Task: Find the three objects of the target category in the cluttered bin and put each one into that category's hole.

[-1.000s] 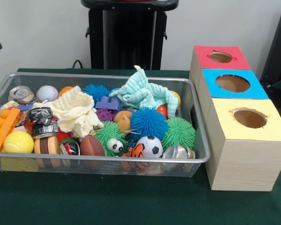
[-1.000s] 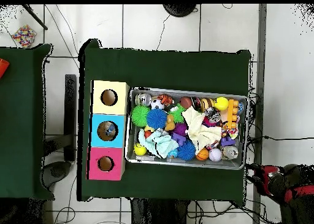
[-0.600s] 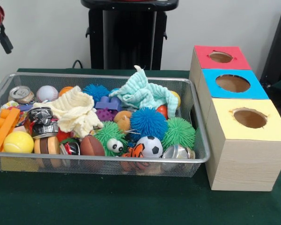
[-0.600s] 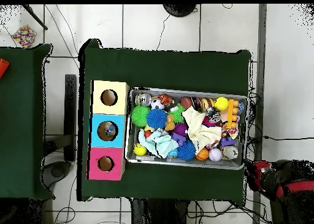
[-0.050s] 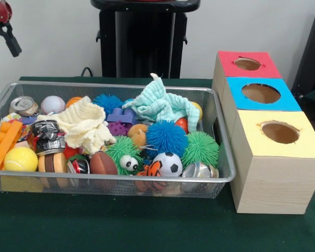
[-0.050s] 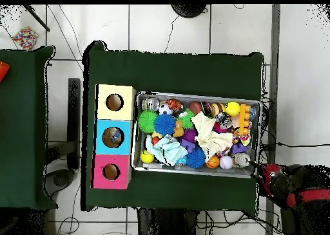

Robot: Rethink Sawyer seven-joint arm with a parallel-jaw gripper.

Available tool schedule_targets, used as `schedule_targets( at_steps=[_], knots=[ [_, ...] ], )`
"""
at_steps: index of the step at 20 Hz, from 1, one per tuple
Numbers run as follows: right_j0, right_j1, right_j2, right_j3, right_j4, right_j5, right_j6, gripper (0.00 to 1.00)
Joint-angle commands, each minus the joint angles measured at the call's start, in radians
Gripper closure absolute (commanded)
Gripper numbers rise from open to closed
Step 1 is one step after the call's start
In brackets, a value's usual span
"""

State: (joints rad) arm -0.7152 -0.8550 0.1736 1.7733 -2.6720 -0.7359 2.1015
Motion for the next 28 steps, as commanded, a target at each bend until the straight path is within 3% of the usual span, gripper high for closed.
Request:
schedule_targets(
  at_steps=[1, 20, 28],
  knots=[
    [0.025, -0.004, 0.04, 0.017, 0.092, -0.088, 0.019, 0.0],
    [0.014, 0.044, 0.076, 0.019, 0.252, 0.043, -0.126, 0.0],
    [-0.013, 0.102, 0.1, 0.038, 0.315, 0.126, -0.247, 0.0]
  ],
)
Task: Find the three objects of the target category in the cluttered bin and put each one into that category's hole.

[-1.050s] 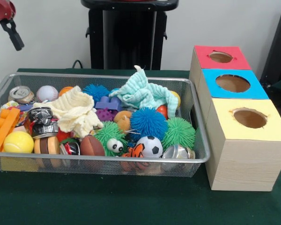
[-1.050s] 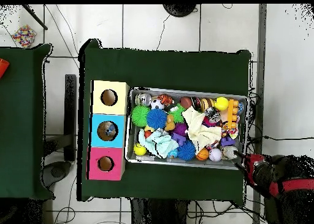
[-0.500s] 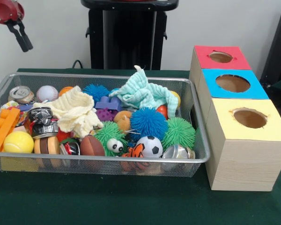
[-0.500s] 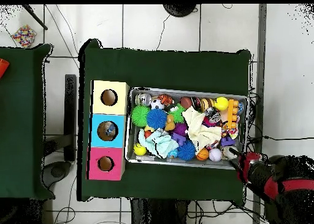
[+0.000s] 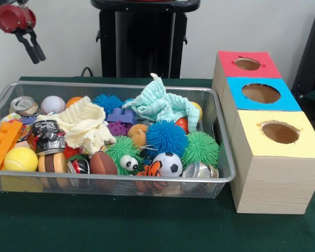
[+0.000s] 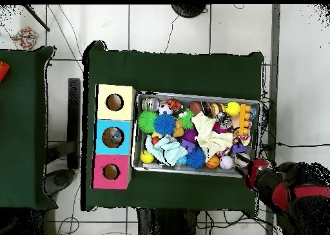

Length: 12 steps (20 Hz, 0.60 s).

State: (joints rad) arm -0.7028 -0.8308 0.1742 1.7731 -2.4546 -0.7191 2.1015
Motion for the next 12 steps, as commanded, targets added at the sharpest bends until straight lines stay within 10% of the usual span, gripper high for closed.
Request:
schedule_targets(
  at_steps=[1, 12],
  knots=[
    [-0.031, 0.087, 0.103, 0.038, 0.102, 0.119, -0.264, 0.0],
    [-0.1, 0.159, 0.148, 0.038, 0.111, 0.181, -0.343, 0.0]
  ],
)
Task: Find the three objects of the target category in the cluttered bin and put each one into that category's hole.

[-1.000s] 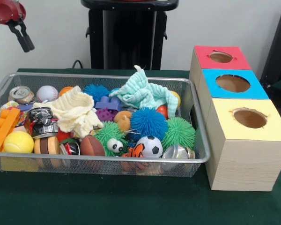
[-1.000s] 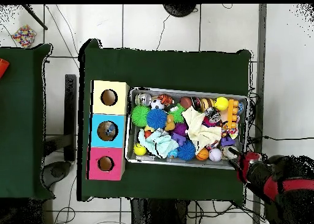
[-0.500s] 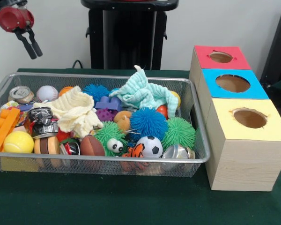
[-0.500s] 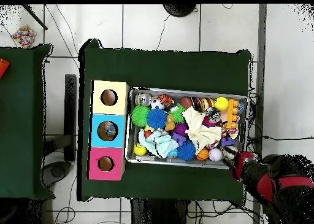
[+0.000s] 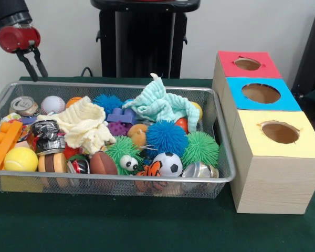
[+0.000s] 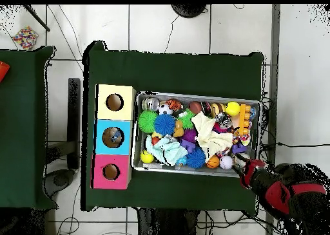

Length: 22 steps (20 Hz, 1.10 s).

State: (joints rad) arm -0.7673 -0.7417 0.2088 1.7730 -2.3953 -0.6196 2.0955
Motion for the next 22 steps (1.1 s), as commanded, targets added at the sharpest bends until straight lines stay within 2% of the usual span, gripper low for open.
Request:
schedule_targets(
  at_steps=[1, 9, 17, 22],
  knots=[
    [-0.04, 0.073, 0.117, 0.04, 0.051, 0.084, -0.337, 0.0],
    [-0.041, 0.097, 0.117, 0.029, 0.037, 0.147, -0.303, 0.0],
    [-0.072, 0.079, 0.142, 0.042, 0.122, 0.149, -0.312, 0.0],
    [-0.084, 0.09, 0.142, 0.023, 0.188, 0.208, -0.293, 0.0]
  ],
)
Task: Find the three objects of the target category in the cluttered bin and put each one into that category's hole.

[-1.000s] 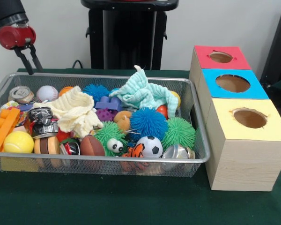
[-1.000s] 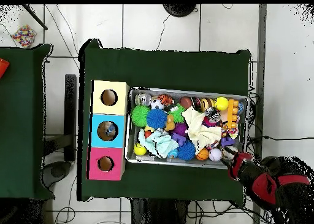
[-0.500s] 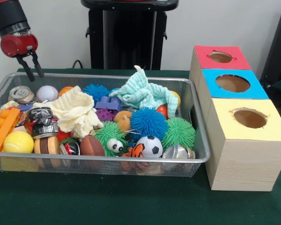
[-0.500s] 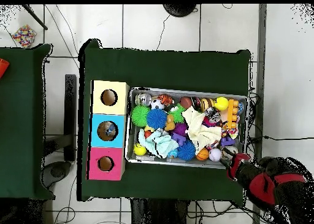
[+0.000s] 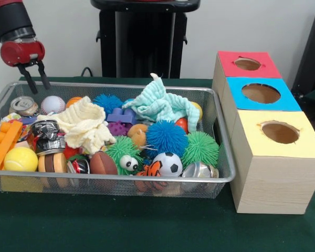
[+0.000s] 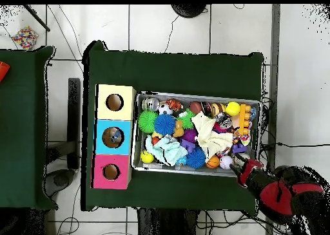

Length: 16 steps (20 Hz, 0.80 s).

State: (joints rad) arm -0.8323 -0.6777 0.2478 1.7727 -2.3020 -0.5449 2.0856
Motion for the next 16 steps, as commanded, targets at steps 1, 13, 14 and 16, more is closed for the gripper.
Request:
schedule_targets(
  at_steps=[1, 13, 14, 16],
  knots=[
    [-0.019, 0.027, 0.1, 0.022, 0.1, 0.135, -0.277, 0.0],
    [-0.045, 0.055, 0.103, 0.008, 0.101, 0.201, -0.297, 0.0],
    [-0.043, 0.059, 0.104, 0.008, 0.098, 0.209, -0.293, 0.0],
    [-0.037, 0.06, 0.104, 0.011, 0.094, 0.221, -0.284, 0.0]
  ],
)
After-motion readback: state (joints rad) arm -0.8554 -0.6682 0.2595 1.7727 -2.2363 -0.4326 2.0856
